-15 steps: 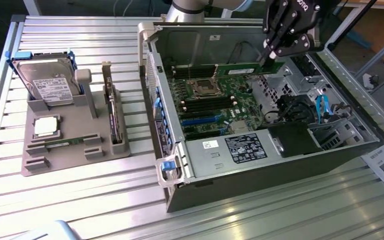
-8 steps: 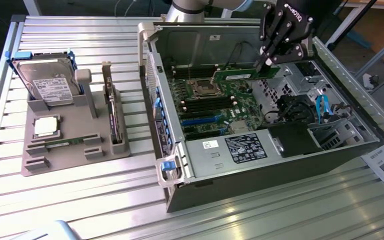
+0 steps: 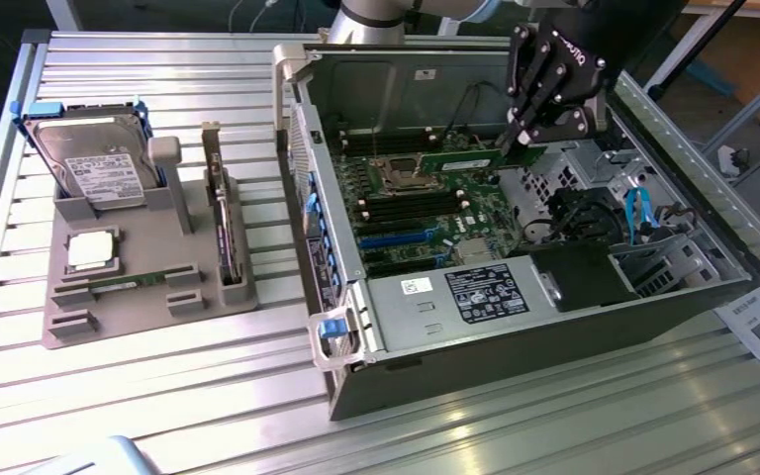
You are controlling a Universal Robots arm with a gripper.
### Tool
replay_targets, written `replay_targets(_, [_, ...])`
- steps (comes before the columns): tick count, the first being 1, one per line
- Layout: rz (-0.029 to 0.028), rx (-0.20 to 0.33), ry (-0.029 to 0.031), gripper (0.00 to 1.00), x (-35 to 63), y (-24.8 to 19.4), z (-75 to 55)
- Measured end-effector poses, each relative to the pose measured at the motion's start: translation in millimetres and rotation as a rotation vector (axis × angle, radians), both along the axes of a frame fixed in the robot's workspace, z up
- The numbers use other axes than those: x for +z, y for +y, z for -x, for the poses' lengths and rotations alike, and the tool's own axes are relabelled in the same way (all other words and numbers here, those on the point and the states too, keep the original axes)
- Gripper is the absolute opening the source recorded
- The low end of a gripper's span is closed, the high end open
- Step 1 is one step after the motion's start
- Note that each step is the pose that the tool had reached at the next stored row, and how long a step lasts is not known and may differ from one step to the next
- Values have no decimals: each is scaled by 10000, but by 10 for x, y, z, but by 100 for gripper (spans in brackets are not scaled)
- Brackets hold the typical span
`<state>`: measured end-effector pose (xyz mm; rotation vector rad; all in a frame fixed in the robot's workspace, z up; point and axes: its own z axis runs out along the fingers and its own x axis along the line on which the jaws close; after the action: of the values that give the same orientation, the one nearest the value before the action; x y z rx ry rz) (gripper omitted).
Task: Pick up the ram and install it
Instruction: 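Pick up the ram and move it above insertion slot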
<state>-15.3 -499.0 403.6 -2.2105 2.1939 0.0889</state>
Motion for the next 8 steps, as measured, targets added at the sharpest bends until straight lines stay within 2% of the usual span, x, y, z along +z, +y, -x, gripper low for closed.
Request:
replay_targets(5, [-57, -1, 0, 12, -113, -13, -1])
replay_targets(8, [-70, 0, 1, 12, -141, -15, -2])
